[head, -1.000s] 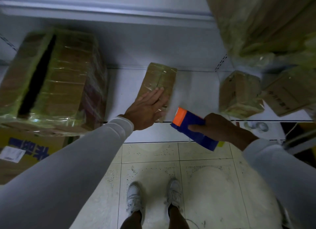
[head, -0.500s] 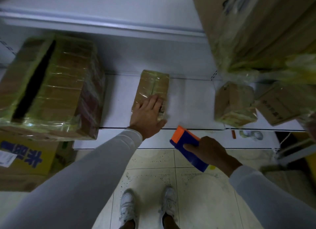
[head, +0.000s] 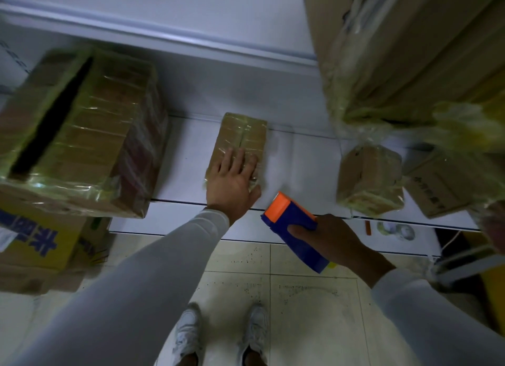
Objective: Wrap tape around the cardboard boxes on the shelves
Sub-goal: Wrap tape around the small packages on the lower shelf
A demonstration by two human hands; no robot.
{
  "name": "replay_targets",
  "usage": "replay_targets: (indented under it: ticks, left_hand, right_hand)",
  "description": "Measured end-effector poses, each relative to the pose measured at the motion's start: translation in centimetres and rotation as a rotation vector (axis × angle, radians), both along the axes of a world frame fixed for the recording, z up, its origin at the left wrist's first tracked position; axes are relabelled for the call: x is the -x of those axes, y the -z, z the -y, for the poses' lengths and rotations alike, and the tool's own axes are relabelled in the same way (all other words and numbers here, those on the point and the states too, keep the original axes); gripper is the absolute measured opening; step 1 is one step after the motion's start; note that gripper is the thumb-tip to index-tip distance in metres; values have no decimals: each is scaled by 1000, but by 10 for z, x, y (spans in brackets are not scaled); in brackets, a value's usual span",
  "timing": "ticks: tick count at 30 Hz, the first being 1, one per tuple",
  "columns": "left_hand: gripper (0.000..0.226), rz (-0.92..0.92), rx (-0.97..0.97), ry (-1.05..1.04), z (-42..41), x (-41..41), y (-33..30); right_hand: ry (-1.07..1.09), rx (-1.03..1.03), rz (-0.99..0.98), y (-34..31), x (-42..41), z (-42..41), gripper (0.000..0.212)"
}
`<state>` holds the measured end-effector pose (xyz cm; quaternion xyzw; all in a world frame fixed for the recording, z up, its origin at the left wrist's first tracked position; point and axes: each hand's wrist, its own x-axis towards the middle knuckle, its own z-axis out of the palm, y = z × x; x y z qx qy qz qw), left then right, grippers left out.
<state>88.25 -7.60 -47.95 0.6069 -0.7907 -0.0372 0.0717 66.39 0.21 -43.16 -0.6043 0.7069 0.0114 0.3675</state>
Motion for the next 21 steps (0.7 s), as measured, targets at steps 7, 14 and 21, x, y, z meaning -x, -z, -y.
replay_targets:
  ticks: [7, 14, 21]
  left_hand:
    - [90, -314, -147, 66, 1, -30, -24]
    - [79, -341, -140, 39, -45, -64, -65]
    - [69, -306, -96, -38, -74, -114, -112]
  right_hand:
    - [17, -10, 49, -11, 13, -4, 58]
    - [-28, 15, 115, -38, 1, -6, 48]
    - [-58, 100, 165, -85, -66, 5, 46]
